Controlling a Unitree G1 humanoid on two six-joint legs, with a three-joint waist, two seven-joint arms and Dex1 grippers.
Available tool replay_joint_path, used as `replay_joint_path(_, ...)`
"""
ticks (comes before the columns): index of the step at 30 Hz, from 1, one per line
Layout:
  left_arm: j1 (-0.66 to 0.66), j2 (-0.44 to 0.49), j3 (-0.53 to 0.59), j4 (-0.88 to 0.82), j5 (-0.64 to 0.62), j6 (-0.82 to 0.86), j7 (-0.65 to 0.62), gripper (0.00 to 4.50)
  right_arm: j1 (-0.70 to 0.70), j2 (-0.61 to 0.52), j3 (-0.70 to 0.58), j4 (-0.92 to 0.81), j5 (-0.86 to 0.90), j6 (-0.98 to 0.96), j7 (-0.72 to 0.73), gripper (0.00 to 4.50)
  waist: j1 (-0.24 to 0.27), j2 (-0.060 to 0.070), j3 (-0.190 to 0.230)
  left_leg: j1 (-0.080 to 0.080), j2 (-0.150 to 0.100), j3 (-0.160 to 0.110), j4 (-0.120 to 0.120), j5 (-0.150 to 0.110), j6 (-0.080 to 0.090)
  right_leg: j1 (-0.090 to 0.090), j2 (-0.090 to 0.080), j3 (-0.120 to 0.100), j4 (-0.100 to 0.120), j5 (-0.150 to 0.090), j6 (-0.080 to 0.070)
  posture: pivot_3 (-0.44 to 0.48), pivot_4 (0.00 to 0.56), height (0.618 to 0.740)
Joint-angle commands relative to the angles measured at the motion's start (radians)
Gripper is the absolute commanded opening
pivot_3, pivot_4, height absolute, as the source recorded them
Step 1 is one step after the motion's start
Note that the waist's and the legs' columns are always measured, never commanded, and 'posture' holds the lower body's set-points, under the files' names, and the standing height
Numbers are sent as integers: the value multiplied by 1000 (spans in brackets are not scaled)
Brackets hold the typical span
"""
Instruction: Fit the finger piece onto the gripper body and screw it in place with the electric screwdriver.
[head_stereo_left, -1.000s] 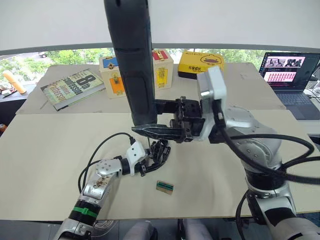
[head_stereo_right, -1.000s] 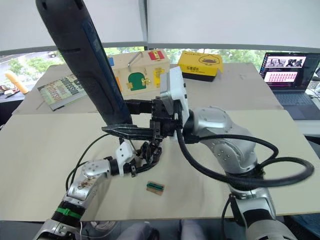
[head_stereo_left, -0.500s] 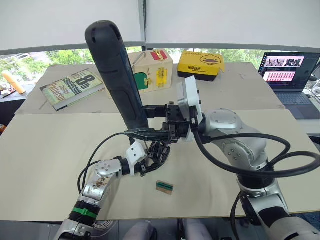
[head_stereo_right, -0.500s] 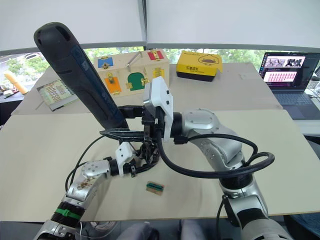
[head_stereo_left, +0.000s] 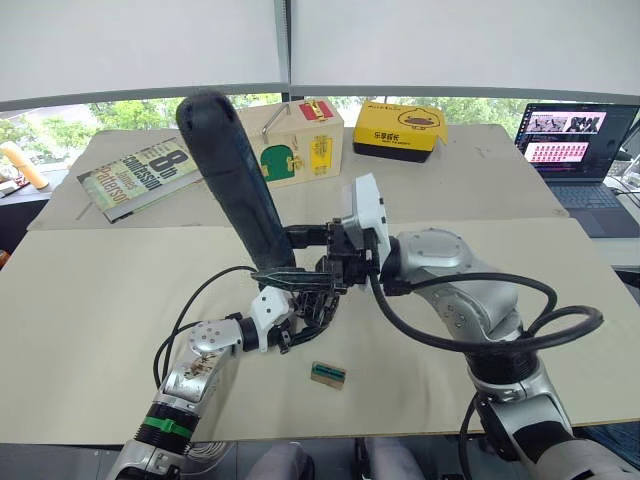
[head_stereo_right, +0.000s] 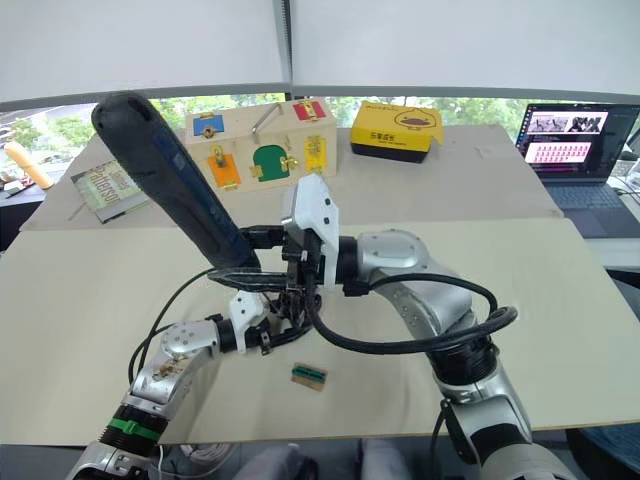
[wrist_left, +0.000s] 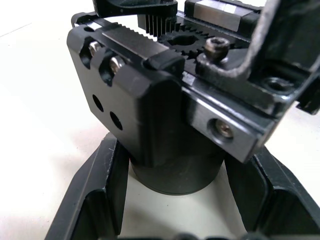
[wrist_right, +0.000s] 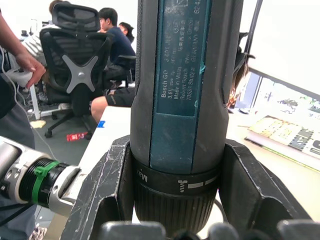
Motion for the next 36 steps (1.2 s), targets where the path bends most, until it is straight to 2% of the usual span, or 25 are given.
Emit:
replay_joint_path(1, 37, 14, -26, 32, 14, 54, -6, 2278, -11, 20, -19, -19, -5, -54, 5, 1950, 0, 0, 0, 0, 0, 0, 0, 0, 0, 0, 0, 0, 0, 0, 0, 0, 150, 740)
replay_joint_path(36, 48, 15, -22, 16, 10, 79, -10, 2278, -6, 48, -23, 17, -57, -63, 25, 1950, -5, 0, 0, 0, 0, 0, 0, 0, 0, 0, 0, 0, 0, 0, 0, 0, 150, 740)
